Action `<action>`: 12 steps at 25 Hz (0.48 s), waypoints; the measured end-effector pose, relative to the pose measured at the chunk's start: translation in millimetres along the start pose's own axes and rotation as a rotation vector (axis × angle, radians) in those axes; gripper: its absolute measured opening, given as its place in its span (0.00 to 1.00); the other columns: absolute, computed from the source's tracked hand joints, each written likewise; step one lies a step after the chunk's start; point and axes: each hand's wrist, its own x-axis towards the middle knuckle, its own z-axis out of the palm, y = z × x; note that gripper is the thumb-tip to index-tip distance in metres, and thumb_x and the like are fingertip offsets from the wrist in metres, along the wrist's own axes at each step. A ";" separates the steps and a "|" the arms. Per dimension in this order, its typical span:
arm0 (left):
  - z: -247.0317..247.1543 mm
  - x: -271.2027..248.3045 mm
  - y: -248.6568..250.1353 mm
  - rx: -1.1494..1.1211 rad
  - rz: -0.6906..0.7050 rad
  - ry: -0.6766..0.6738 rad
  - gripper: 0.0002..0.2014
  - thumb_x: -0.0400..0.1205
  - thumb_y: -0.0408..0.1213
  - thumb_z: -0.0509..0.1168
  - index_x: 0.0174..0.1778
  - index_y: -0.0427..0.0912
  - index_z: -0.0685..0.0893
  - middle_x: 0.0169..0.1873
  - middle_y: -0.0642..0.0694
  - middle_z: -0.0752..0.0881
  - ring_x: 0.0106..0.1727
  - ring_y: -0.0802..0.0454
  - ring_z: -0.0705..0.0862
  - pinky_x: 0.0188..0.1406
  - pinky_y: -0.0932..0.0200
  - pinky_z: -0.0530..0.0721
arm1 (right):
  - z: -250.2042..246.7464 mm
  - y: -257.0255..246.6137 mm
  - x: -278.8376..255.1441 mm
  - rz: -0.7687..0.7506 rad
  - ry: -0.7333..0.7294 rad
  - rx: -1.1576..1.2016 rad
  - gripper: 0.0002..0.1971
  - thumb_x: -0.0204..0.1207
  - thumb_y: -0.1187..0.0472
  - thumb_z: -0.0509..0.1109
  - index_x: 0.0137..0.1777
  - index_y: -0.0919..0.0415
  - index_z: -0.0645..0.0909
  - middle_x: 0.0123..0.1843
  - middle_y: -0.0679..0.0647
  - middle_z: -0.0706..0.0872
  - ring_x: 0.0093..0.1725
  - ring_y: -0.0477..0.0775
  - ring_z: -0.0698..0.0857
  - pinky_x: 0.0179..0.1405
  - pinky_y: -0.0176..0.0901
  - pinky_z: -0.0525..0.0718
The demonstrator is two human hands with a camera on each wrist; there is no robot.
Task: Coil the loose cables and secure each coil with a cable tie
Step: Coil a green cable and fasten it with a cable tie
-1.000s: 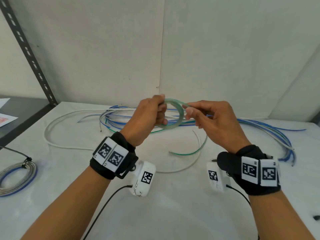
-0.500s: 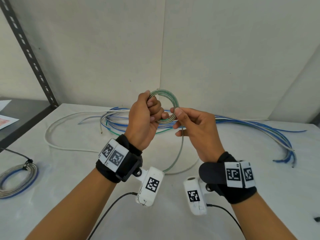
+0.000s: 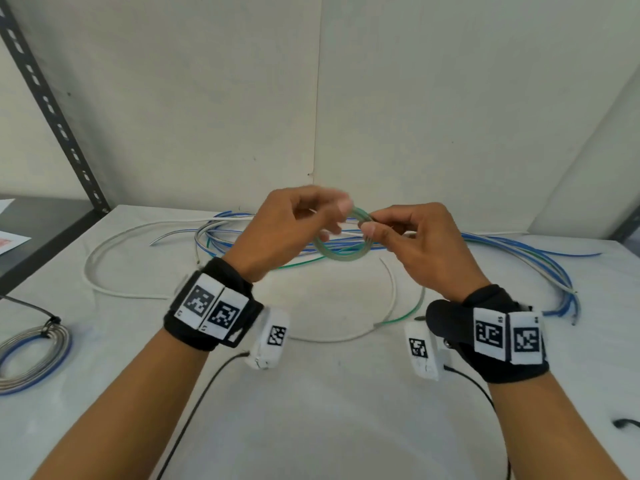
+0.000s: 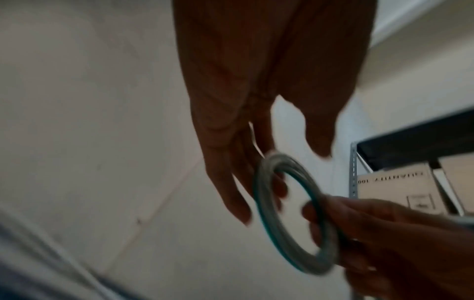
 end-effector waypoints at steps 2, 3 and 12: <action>-10.6 -2.9 -2.5 0.209 0.003 -0.146 0.09 0.81 0.38 0.75 0.54 0.37 0.92 0.42 0.38 0.93 0.47 0.36 0.92 0.58 0.36 0.88 | -5.3 1.0 -1.2 0.002 -0.071 -0.098 0.04 0.77 0.56 0.78 0.47 0.55 0.93 0.32 0.39 0.88 0.32 0.38 0.80 0.35 0.26 0.74; -13.8 -4.1 -3.1 0.243 -0.023 -0.185 0.08 0.80 0.37 0.76 0.51 0.36 0.93 0.41 0.37 0.93 0.48 0.32 0.91 0.57 0.34 0.88 | -6.5 0.9 -1.4 0.005 -0.101 -0.115 0.04 0.77 0.56 0.79 0.47 0.55 0.93 0.33 0.39 0.88 0.32 0.37 0.81 0.35 0.25 0.74; -14.6 -5.2 2.2 0.065 0.002 -0.039 0.09 0.80 0.34 0.75 0.49 0.30 0.92 0.41 0.32 0.92 0.45 0.36 0.93 0.50 0.47 0.92 | -5.6 2.1 1.9 0.000 0.024 0.088 0.06 0.82 0.60 0.74 0.55 0.53 0.91 0.40 0.47 0.93 0.32 0.48 0.88 0.32 0.36 0.85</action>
